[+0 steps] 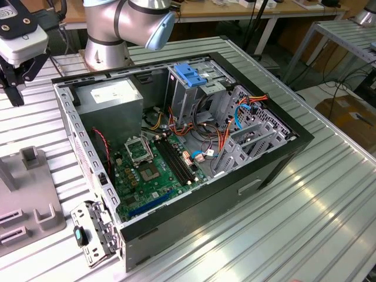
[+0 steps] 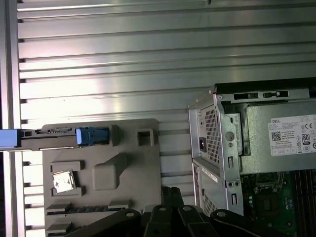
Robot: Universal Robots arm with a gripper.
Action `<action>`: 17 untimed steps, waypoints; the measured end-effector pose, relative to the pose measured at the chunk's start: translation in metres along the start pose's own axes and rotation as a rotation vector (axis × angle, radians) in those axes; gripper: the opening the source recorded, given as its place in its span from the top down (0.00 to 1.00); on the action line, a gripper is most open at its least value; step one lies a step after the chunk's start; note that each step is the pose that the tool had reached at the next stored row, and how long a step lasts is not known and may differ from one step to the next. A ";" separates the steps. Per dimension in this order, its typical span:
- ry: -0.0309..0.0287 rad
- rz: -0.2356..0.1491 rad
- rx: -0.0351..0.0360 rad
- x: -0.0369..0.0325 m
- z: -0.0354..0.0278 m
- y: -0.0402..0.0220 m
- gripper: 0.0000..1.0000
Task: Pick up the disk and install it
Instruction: 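Reach for the disk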
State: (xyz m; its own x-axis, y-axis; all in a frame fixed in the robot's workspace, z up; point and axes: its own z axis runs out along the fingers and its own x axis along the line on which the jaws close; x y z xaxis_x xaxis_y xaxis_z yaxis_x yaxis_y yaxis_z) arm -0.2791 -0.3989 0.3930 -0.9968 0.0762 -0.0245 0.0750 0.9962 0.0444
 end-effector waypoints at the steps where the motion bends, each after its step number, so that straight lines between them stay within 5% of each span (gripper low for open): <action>1: 0.0000 0.000 0.0000 0.0003 0.0000 0.0000 0.89; 17: 0.0000 0.000 0.0001 0.0046 -0.0002 -0.0004 0.89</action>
State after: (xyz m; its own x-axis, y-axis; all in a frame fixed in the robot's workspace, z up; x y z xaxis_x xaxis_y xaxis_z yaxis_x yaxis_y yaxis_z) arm -0.2837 -0.3989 0.3930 -0.9968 0.0762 -0.0244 0.0751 0.9962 0.0443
